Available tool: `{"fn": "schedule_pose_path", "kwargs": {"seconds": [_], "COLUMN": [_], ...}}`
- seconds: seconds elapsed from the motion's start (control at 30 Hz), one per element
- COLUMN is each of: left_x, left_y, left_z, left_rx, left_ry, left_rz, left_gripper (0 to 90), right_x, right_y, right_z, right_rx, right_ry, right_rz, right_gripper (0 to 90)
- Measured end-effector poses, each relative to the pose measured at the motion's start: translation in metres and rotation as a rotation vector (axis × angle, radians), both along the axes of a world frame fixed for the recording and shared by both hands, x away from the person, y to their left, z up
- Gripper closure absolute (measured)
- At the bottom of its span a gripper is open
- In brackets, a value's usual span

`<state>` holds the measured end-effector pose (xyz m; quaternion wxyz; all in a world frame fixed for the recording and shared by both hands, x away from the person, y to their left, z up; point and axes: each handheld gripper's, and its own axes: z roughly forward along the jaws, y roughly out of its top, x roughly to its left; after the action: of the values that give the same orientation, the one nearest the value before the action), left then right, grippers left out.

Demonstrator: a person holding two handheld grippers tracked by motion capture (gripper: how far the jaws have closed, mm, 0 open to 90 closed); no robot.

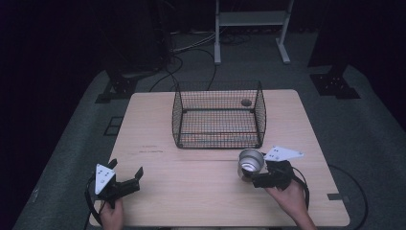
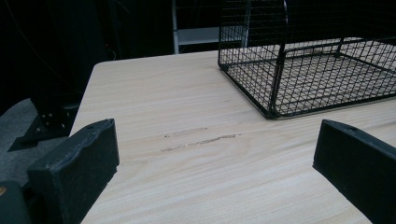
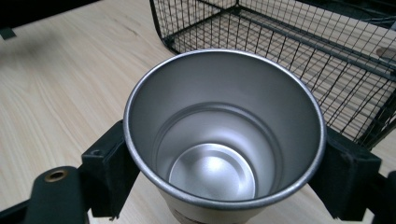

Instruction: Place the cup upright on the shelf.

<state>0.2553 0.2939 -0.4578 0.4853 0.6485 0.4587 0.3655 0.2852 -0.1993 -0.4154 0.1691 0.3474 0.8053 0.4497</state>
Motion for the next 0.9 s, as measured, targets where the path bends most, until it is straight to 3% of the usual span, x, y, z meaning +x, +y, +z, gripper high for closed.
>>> {"fn": "schedule_pose_path", "kwargs": {"seconds": [0.4,0.9], "left_x": [-0.001,-0.002], "left_y": [0.001,0.003], "left_z": [0.0,0.0], "left_rx": [-0.004,-0.01], "left_ry": [-0.001,-0.002], "left_rz": [0.0,0.005], "left_gripper": [0.0,0.0], "right_x": [0.012,0.03], "right_y": [0.006,0.014], "right_z": [0.031,0.055], "right_rx": [0.003,-0.006], "right_ry": [-0.013,-0.014], "right_rz": [0.038,0.065], "right_gripper": [17.7,17.7]}}
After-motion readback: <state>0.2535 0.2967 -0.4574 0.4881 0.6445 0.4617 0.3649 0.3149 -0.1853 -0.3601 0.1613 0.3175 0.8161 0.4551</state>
